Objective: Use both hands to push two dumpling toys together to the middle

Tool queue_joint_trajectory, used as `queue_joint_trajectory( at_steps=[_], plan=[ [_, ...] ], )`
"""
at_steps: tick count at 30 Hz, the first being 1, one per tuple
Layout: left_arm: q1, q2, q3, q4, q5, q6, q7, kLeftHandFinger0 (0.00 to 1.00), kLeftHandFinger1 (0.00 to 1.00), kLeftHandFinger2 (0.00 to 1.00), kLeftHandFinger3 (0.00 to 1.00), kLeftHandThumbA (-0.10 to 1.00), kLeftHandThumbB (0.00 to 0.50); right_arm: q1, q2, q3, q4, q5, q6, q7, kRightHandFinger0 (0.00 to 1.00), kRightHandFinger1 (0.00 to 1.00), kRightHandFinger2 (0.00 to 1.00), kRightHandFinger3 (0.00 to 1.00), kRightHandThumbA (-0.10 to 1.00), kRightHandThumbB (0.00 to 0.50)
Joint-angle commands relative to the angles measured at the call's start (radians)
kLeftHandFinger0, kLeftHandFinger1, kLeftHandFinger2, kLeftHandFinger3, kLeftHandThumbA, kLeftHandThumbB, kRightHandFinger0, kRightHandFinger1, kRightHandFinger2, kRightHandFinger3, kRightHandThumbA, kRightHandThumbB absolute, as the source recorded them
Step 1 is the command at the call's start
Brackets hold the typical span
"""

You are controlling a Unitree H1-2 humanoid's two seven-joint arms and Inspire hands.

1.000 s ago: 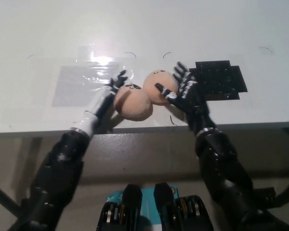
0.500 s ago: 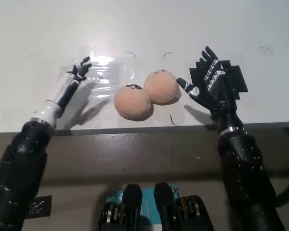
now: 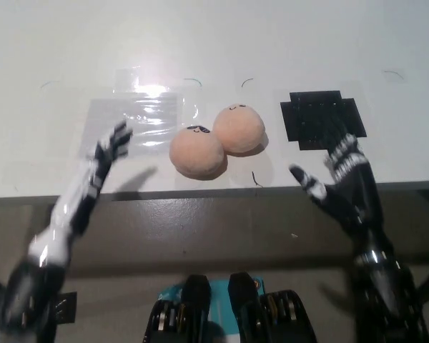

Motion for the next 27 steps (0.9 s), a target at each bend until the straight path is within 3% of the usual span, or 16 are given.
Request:
queue_joint_trajectory(
  at_steps=[1,2,6,8,12,18,22,24,27],
  plan=[
    [0.245,0.002,-0.019,-0.390,-0.178,0.036,-0.034,1.00,1.00,1.00,1.00,1.00,0.422,0.222,-0.042,0.074,-0.413,-0.044,0.017,0.061,1.00,1.00,1.00,1.00,1.00,0.272],
    [0.283,0.010,-0.020,-0.399,-0.189,0.015,-0.041,1.00,1.00,1.00,1.00,1.00,0.412,0.260,-0.049,0.082,-0.439,-0.038,-0.002,0.068,1.00,1.00,1.00,1.00,1.00,0.260],
    [0.429,0.034,-0.020,-0.433,-0.219,-0.043,-0.058,1.00,1.00,1.00,1.00,1.00,0.400,0.407,-0.090,0.109,-0.503,0.009,-0.048,0.095,1.00,1.00,1.00,1.00,1.00,0.319],
    [0.477,0.038,-0.019,-0.454,-0.241,-0.023,-0.061,1.00,1.00,1.00,1.00,1.00,0.432,0.464,-0.105,0.115,-0.517,0.008,-0.066,0.096,1.00,1.00,1.00,1.00,1.00,0.315],
    [0.568,0.048,-0.025,-0.446,-0.256,-0.068,-0.088,1.00,1.00,1.00,1.00,1.00,0.406,0.576,-0.138,0.120,-0.526,0.020,-0.111,0.094,1.00,1.00,1.00,1.00,1.00,0.298],
    [0.621,0.054,-0.026,-0.405,-0.280,-0.058,-0.118,1.00,1.00,1.00,1.00,1.00,0.389,0.643,-0.155,0.106,-0.476,0.042,-0.153,0.081,1.00,1.00,1.00,1.00,1.00,0.286],
    [0.623,0.046,-0.022,-0.338,-0.277,-0.054,-0.129,1.00,1.00,1.00,1.00,1.00,0.429,0.651,-0.158,0.089,-0.430,0.044,-0.153,0.074,1.00,1.00,1.00,1.00,1.00,0.302],
    [0.622,0.042,-0.017,-0.302,-0.279,-0.047,-0.133,1.00,1.00,1.00,1.00,1.00,0.452,0.651,-0.160,0.090,-0.405,0.065,-0.169,0.083,1.00,1.00,1.00,1.00,1.00,0.280],
    [0.619,0.039,-0.016,-0.267,-0.261,-0.053,-0.135,1.00,1.00,1.00,1.00,1.00,0.448,0.650,-0.163,0.090,-0.384,0.059,-0.176,0.084,1.00,1.00,1.00,1.00,1.00,0.290]
  ],
)
